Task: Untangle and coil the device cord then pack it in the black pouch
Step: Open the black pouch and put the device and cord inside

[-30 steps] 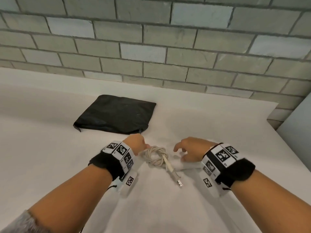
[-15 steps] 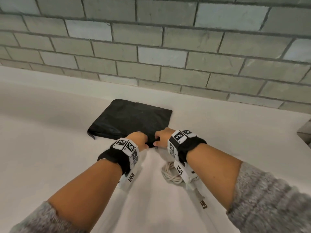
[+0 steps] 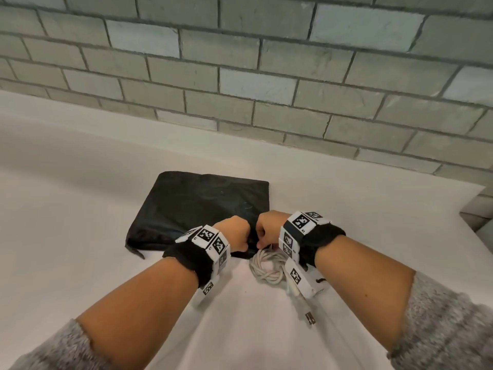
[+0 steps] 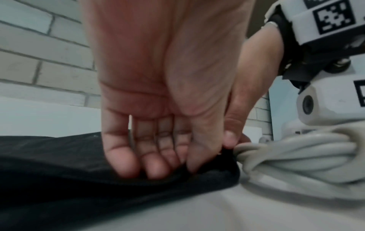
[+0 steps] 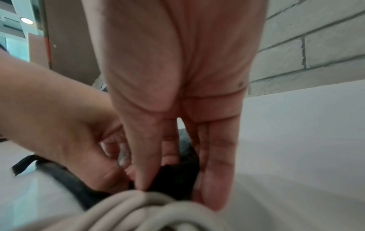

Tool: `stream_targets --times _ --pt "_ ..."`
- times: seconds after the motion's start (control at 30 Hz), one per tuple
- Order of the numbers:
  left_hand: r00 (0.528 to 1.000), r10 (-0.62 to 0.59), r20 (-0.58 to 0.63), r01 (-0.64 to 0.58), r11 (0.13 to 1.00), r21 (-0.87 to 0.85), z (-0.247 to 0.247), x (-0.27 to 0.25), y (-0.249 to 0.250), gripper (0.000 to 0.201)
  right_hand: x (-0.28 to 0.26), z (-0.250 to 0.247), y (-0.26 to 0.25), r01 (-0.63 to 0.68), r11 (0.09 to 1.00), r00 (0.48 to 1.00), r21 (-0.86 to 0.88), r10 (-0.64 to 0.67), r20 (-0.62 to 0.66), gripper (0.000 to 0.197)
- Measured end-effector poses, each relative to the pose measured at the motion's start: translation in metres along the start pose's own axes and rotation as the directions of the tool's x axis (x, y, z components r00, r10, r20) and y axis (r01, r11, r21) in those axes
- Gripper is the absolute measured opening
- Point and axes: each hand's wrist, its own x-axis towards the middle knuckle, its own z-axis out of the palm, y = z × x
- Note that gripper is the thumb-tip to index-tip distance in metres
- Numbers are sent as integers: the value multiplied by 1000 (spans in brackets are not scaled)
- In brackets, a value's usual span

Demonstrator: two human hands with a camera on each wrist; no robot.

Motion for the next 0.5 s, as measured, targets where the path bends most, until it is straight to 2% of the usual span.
stream_targets --times 0.07,0.13,0.23,0.33,0.4,0.5 --pt "992 28 -121 -42 993 -112 -5 -8 -2 11 -9 -3 4 16 994 999 107 -11 -51 15" --pt "961 69 -269 -124 974 -192 -12 -17 -6 10 -19 -9 8 59 966 990 251 -24 -138 5" --pt "919 172 -355 -230 964 -130 -18 -34 -9 18 -36 -23 15 120 912 975 392 -33 -221 10" --pt "875 202 -440 -245 969 -44 -19 -55 -25 19 -51 -32 28 126 896 968 427 -18 -250 18" --pt "862 111 -495 -166 984 -69 -18 -70 -45 22 -60 -32 44 119 881 966 458 2 -257 19" --pt "818 -104 -565 -5 982 -187 -14 -95 -74 40 -68 -26 66 109 851 955 514 54 -292 23"
